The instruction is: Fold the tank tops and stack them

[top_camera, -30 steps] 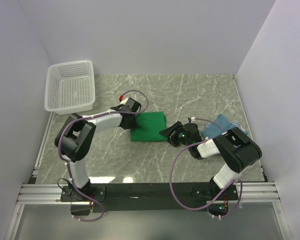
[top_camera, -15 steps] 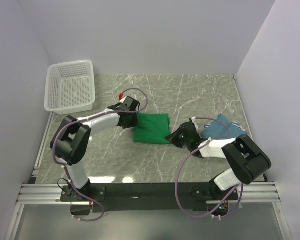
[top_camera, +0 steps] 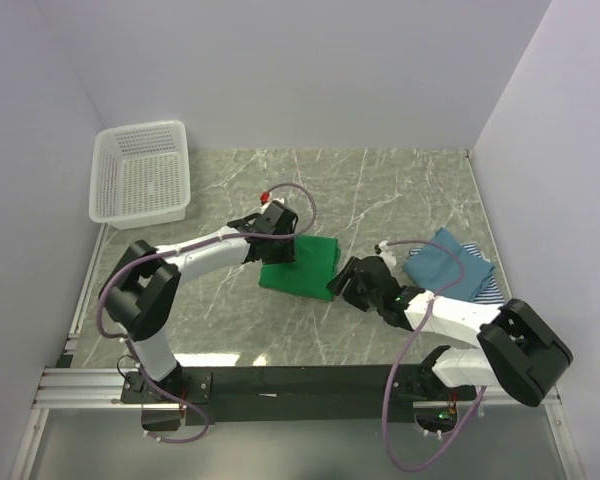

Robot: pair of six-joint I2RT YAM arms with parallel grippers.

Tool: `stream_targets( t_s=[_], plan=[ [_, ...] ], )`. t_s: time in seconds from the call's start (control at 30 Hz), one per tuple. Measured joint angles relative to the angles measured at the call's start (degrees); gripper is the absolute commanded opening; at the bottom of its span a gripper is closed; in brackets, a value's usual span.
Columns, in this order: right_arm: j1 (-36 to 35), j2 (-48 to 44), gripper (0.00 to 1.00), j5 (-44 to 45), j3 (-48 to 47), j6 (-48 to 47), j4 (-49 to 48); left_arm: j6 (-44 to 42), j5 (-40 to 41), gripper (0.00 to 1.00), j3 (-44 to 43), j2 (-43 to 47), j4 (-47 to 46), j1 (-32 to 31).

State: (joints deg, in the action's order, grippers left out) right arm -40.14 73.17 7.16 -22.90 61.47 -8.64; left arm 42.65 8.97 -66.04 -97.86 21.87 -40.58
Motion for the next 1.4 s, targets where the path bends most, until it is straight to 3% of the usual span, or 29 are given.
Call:
stream_targets(
  t_s=[0.13,0.27,0.43,0.87,1.13,1.4],
  plan=[
    [4.13,-2.45,0.67,0.55,0.04,-3.30,4.28,0.00,-0.24,0.44,0.02,-3.45,0.07,-0.35],
    [9.62,0.85,0.65,-1.14,-2.43,-7.04,4.37,0.00,-0.37,0.43,0.02,-5.01,-0.17,-0.35],
    [10.32,8.15,0.64,-4.09,-7.74,-9.97,1.99,0.02,-0.63,0.42,0.02,-5.66,-0.83,-0.35],
    [10.32,11.04,0.66,-8.90,-6.71,-7.98,-6.27,0.02,-1.25,0.41,0.09,-6.38,-2.03,-0.35],
    [10.45,6.80,0.66,-9.29,1.01,-3.80,-13.94,0.00,-1.60,0.40,0.15,-6.67,-2.60,-0.33],
    [10.88,1.16,0.70,-9.62,4.83,-4.74,-12.85,0.02,-1.62,0.40,0.17,-6.67,-2.73,-0.35]
  ],
)
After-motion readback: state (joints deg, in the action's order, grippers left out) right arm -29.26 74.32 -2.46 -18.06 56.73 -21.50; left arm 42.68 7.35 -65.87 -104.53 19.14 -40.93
